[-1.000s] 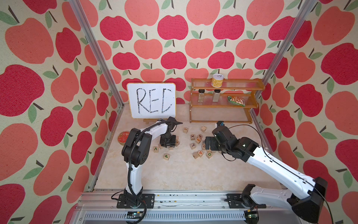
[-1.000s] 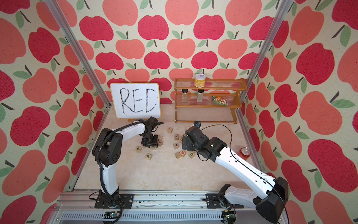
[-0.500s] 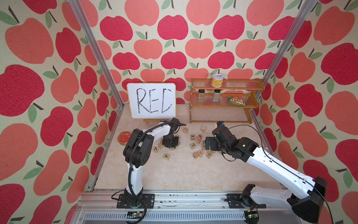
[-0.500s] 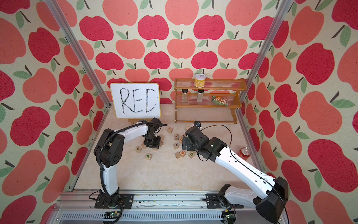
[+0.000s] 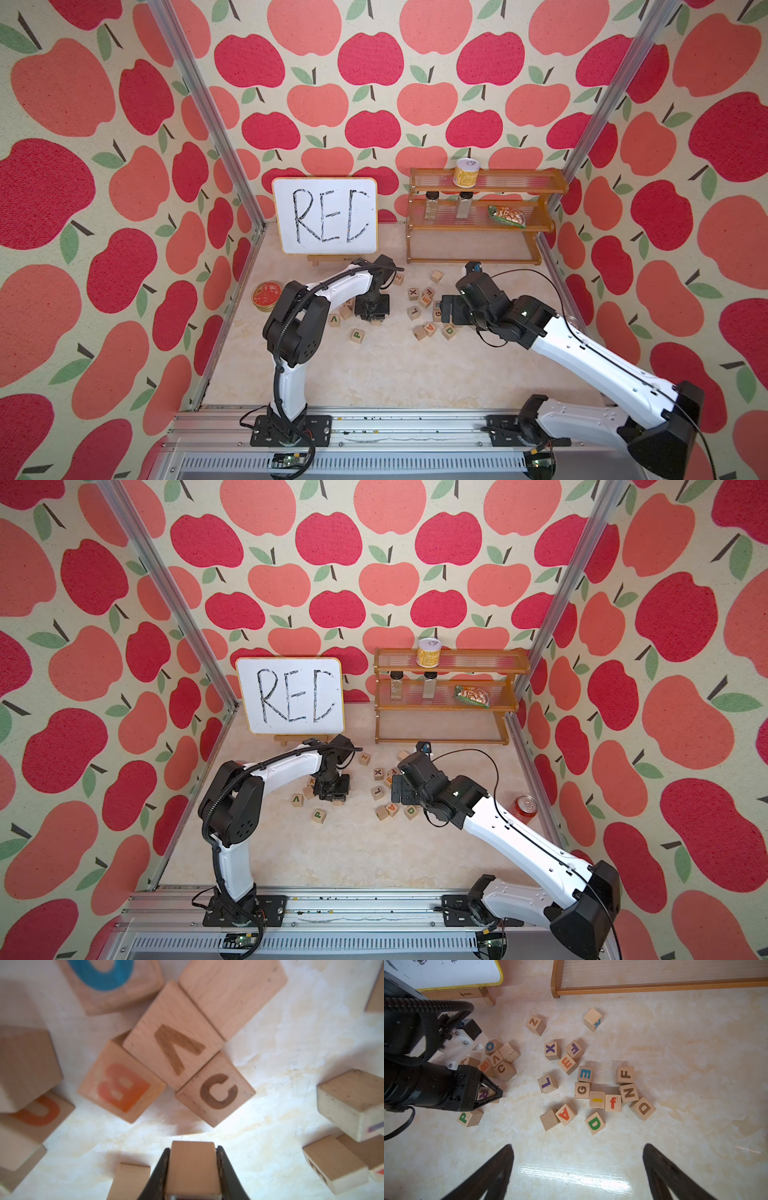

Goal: Assemble the uppercase word "red" with letter blocks
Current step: Pick up the letter block from the center of the board, then place the letter block at the center of the board.

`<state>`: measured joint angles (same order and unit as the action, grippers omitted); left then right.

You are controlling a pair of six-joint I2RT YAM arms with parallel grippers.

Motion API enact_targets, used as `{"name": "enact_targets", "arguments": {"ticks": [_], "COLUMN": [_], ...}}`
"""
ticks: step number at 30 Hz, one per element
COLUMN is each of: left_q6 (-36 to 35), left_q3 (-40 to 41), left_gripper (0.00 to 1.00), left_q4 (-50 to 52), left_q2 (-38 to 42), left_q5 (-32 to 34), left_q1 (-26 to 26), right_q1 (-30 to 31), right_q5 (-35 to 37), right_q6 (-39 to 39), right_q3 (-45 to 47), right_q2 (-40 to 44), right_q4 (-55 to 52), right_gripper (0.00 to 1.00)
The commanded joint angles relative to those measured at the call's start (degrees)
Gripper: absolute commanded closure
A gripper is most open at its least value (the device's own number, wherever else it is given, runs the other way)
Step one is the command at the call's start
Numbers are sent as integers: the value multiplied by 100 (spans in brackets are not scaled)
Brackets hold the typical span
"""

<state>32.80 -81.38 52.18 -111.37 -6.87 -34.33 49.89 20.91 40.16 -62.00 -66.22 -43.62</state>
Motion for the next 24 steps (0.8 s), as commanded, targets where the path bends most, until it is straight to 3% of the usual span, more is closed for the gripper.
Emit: {"name": "enact_targets", "arguments": {"ticks": [1,24], "left_q6": [658,4730], "left_q3": [-119,-149], "left_gripper": [80,83], "left_q4": [364,841], "left_q2": [272,363], "left_q5": [240,204], "left_q1": [-84,-766], "right_q1": [47,756], "right_q5": [-151,7], "right_q6": [68,381], "right_q3": [96,277], "right_q2": [91,258], "right_q4": [-123,-269], "right_gripper": [1,1]}}
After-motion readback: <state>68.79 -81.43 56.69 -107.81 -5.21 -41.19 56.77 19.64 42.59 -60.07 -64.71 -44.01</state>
